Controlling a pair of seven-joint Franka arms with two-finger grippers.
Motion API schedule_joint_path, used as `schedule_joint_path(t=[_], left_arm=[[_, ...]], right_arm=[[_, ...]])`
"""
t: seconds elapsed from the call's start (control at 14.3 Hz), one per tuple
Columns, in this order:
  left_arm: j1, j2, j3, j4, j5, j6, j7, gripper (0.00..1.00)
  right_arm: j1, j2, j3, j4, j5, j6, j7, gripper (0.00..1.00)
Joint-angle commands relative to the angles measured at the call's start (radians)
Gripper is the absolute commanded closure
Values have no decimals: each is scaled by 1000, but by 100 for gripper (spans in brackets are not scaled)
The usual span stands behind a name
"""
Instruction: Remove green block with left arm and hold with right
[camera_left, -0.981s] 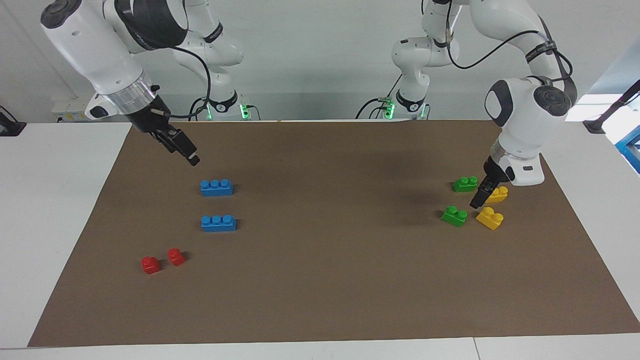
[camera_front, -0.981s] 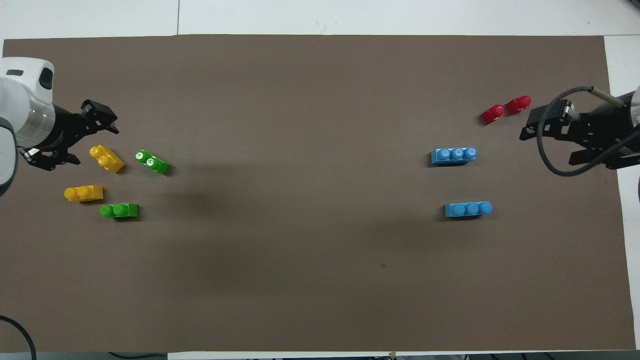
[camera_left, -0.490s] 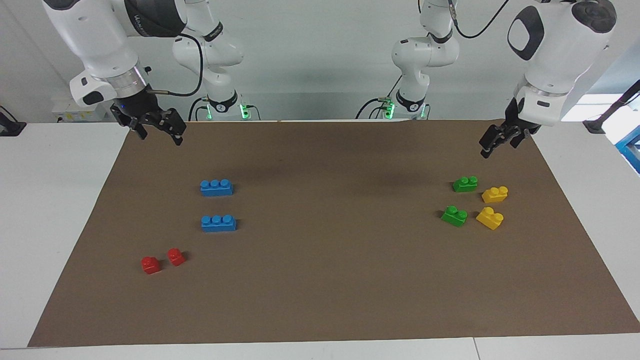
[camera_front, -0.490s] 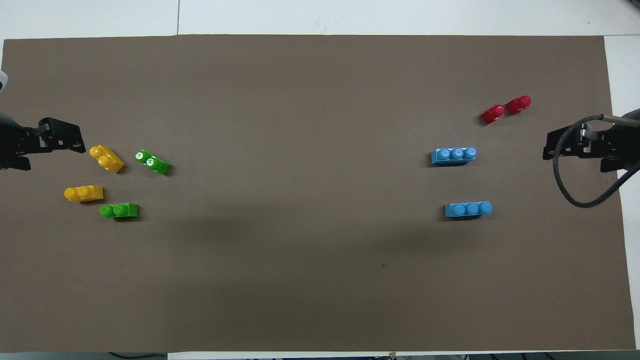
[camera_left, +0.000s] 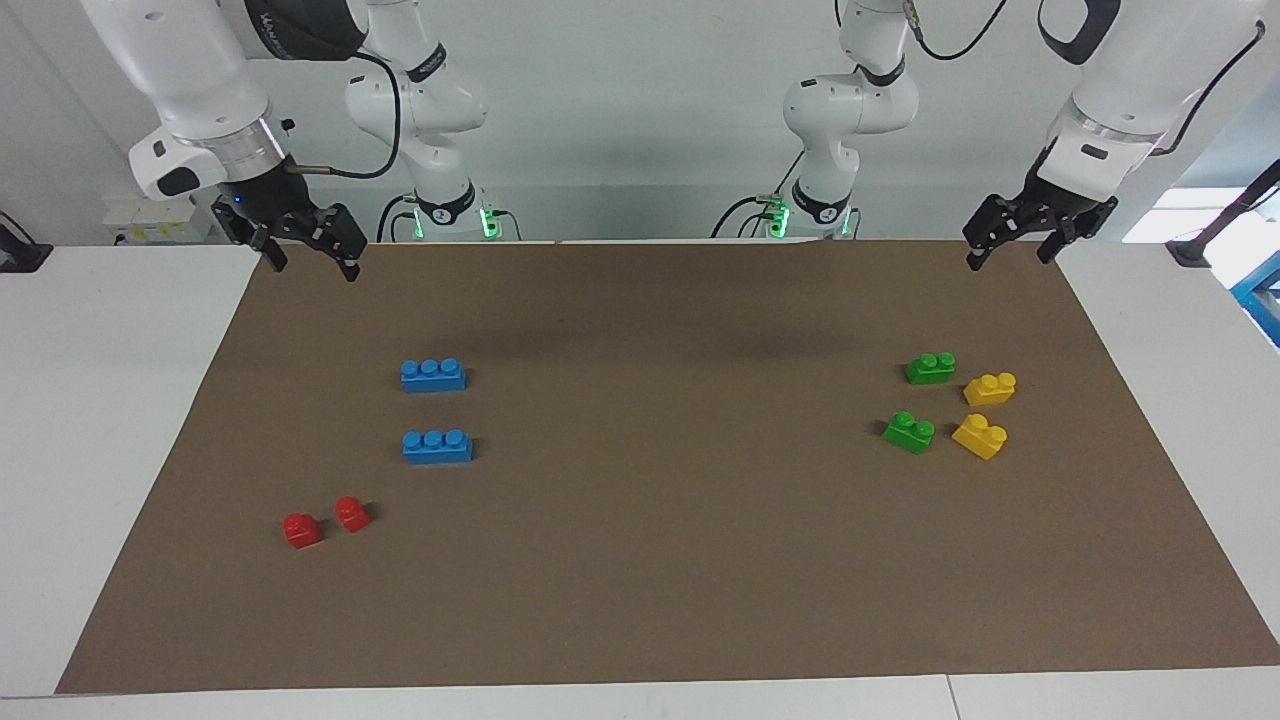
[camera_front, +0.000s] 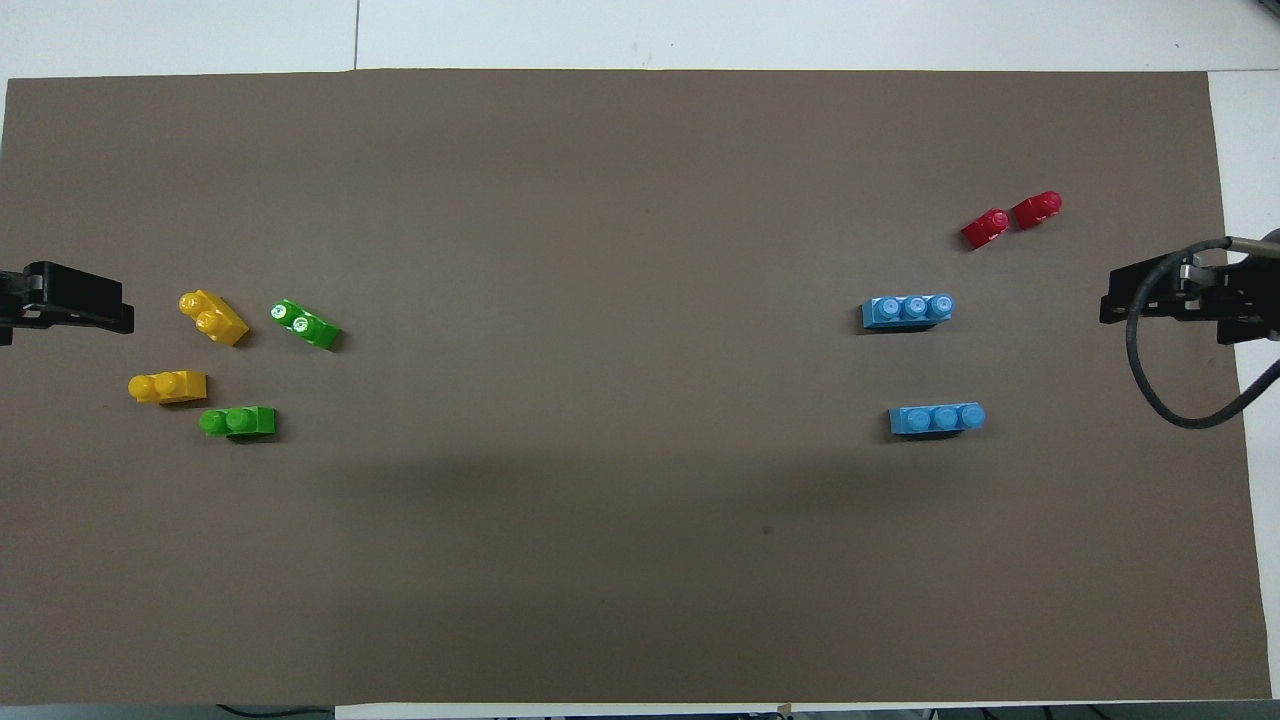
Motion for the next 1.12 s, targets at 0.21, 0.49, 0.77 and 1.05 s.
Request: schedule_joint_path(t=[0.21, 0.49, 0.77, 1.05], left_arm=[[33, -11, 2, 19, -52, -12, 77, 0], [31, -11, 2, 21, -52, -13, 77, 0], [31, -13, -4, 21, -52, -7, 75, 0], [31, -13, -4, 18, -50, 24, 72, 0]], right_arm=[[5, -16, 8, -13, -22, -9, -69, 0], [5, -16, 9, -14, -22, -9, -69, 0], [4, -16, 8, -14, -24, -7, -84, 0], [5, -28, 9, -37, -30, 2, -90, 0]])
